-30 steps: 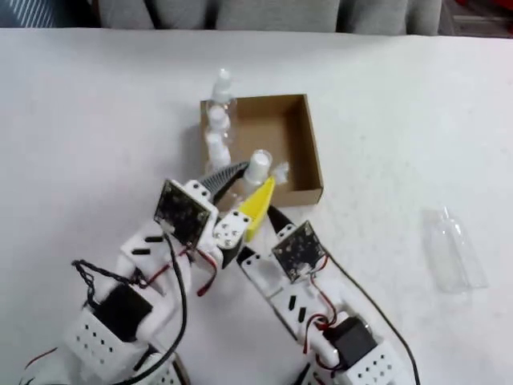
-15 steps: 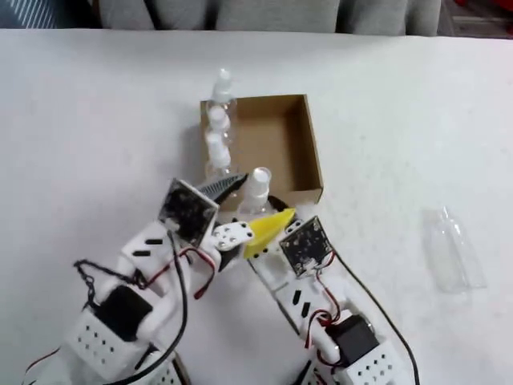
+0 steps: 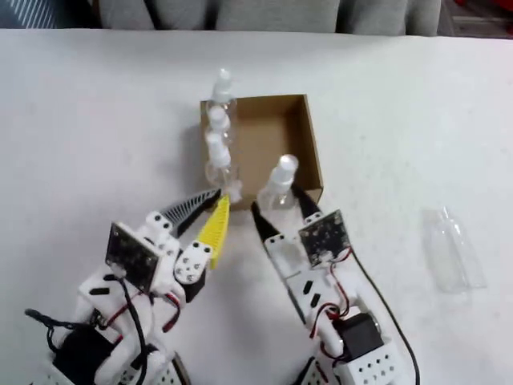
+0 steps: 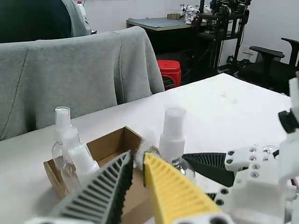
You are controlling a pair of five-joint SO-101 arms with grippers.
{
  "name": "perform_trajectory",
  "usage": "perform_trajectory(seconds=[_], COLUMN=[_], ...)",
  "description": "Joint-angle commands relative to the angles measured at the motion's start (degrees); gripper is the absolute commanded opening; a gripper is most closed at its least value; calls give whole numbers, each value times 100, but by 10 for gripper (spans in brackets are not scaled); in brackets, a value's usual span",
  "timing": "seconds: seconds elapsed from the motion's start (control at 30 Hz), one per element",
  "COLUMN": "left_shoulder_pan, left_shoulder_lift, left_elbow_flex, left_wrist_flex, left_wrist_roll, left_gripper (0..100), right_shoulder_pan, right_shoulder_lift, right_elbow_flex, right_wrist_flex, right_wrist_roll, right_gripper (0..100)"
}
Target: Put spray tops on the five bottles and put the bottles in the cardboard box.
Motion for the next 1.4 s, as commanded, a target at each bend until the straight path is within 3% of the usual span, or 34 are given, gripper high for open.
perform_trajectory(seconds=[0.0,0.17,0.27,0.4,0.53,0.7,0.87,1.07,1.37], left_shoulder_pan=[66,1068,1420,1657,1991,2501,1877,1314,1297], left_shoulder_lift=[-48,-57,-57,-57,-57,-57,-48,-31,-13], left_elbow_flex=[-308,-149,229,932,1319,1960,2708,2681,2699], left_wrist_flex=[220,1002,1064,360,-176,-985,-2242,-2330,-2330], left_wrist_roll=[554,545,290,273,273,281,237,237,237], left_gripper=[15,21,21,21,21,21,21,21,21], right_shoulder_pan=[321,470,462,426,418,-101,-365,-374,-374], right_shoulder_lift=[-40,-31,-31,-31,-31,-31,-31,-31,-31], right_elbow_flex=[-105,-334,-607,-1143,-1319,-1319,-1327,-1327,-1327], right_wrist_flex=[-312,-409,-286,57,48,92,488,664,787], right_wrist_roll=[-62,-62,-79,-615,-677,-1169,-1160,-1152,-1152], right_gripper=[17,17,17,16,16,16,16,16,16])
